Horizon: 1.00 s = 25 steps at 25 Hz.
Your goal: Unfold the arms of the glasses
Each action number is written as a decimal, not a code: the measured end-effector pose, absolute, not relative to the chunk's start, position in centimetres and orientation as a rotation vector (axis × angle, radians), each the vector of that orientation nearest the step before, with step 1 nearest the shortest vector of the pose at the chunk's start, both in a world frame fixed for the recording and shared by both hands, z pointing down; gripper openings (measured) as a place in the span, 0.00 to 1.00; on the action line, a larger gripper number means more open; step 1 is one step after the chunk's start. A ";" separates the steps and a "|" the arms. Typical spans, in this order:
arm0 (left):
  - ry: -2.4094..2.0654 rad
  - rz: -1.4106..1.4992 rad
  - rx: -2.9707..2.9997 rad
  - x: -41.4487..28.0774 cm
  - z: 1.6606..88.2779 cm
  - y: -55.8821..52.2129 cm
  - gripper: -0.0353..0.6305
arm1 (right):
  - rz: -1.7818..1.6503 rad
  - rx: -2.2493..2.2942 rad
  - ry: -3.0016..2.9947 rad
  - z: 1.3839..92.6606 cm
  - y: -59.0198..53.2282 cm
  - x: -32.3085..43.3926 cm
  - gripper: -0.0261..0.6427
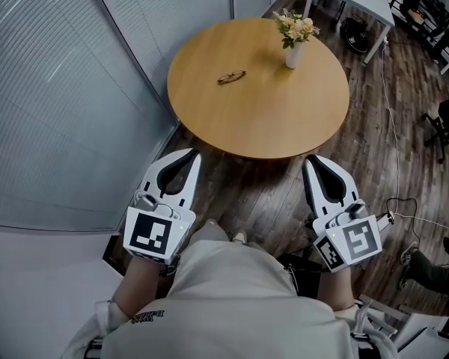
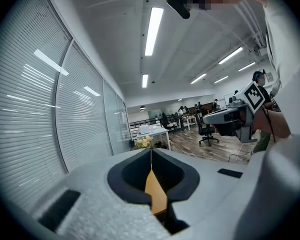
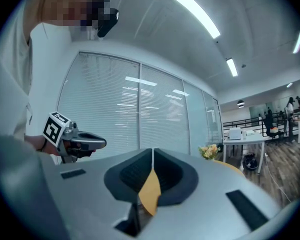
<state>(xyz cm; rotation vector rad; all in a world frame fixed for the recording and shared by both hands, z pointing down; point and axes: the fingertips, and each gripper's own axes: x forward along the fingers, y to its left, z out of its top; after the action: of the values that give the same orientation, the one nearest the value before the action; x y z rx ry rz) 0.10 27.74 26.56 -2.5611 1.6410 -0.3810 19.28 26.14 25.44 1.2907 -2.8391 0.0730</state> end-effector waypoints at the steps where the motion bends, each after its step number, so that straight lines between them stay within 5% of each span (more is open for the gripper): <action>1: 1.641 -0.389 -2.559 0.2 26.6 27.7 0.09 | 0.077 1.289 -2.841 25.5 26.0 19.4 0.09; 25: 1.632 -0.369 -2.594 -0.8 27.9 23.8 0.09 | 0.085 1.288 -2.779 27.8 22.1 18.1 0.09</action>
<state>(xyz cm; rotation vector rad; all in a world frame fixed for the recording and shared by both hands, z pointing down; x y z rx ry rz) -0.77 23.84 27.88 -2.5936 1.6318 -0.3692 18.14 22.14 27.85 1.2881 -2.7787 0.0846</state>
